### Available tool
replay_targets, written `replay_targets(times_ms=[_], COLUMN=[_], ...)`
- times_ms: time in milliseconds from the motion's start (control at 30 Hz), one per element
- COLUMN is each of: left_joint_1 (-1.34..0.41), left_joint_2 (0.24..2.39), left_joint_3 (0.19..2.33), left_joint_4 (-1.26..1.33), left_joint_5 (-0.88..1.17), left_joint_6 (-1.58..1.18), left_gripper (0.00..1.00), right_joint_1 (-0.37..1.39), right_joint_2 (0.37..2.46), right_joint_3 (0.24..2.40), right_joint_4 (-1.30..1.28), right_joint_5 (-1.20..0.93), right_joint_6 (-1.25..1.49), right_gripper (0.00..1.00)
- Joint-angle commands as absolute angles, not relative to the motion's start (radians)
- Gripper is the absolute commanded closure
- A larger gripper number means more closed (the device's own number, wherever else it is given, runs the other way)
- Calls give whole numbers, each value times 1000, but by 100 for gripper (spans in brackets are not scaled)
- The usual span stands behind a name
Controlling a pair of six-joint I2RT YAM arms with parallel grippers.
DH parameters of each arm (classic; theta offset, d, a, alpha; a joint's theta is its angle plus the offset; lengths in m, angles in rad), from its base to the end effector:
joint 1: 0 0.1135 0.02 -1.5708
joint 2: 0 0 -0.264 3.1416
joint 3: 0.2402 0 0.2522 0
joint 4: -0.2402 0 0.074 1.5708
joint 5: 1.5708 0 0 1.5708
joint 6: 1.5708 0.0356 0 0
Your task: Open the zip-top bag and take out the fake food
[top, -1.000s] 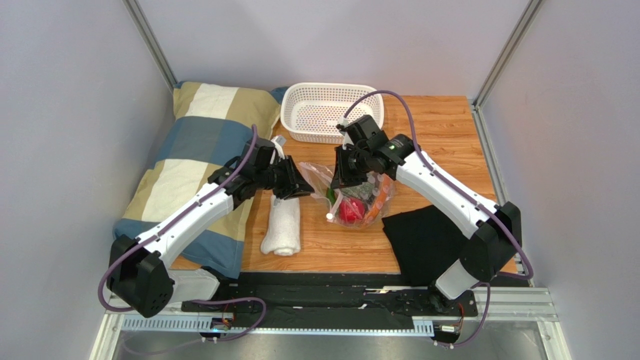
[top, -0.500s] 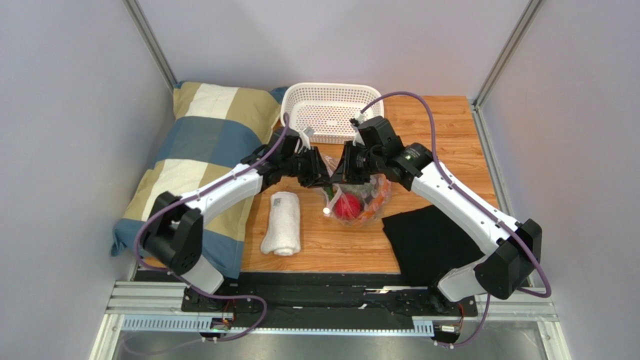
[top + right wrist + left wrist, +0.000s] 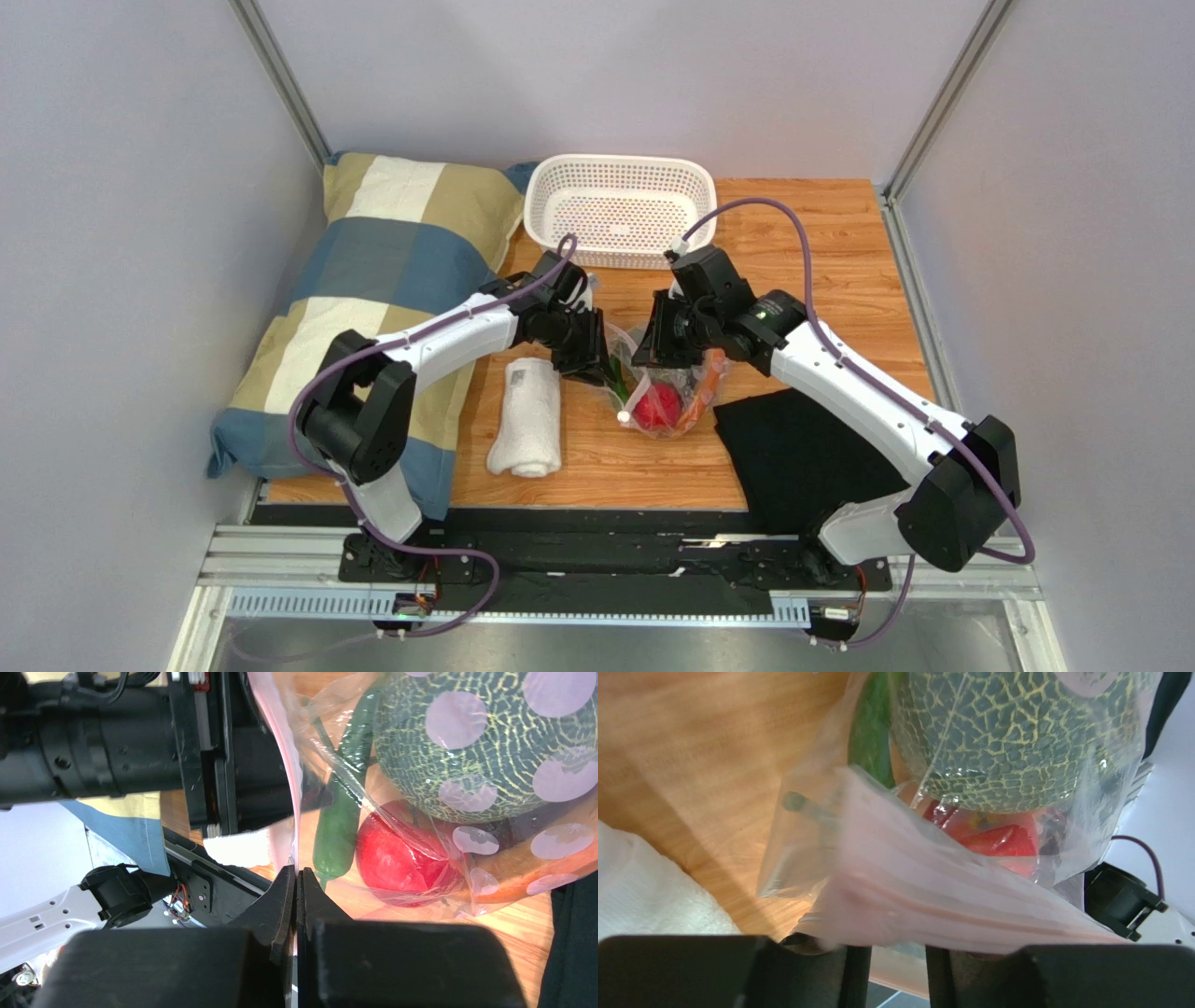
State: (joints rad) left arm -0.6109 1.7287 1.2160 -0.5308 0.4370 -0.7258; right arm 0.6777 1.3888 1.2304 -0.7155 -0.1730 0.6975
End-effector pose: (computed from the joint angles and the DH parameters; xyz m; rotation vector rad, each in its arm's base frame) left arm 0.2845 -0.2176 0.2145 0.0069 2.8409 -0.9686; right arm 0.2249 0.1888 0.3101 -0.0562 2.6024 0.7742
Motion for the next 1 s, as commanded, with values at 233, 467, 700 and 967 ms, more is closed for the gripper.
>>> replay_targets(times_ms=[233, 467, 700, 967], left_joint_1=[-686, -695, -696, -706], left_joint_2=[1792, 1838, 1818, 1704], left_joint_3=[1227, 1212, 1233, 1209], left_joint_4=[-505, -439, -411, -456], left_joint_5=[453, 414, 403, 396], left_joint_6=[-729, -773, -739, -719], left_gripper=[53, 50, 84, 83], right_joint_1=[680, 678, 680, 680], right_joint_2=[1302, 1281, 1235, 1164], right_joint_3=[1109, 1060, 994, 916], right_joint_4=[-603, -587, -592, -546], right_joint_5=[-167, -172, -138, -115], right_joint_6=[795, 830, 828, 741], right_gripper=[100, 100, 100, 100])
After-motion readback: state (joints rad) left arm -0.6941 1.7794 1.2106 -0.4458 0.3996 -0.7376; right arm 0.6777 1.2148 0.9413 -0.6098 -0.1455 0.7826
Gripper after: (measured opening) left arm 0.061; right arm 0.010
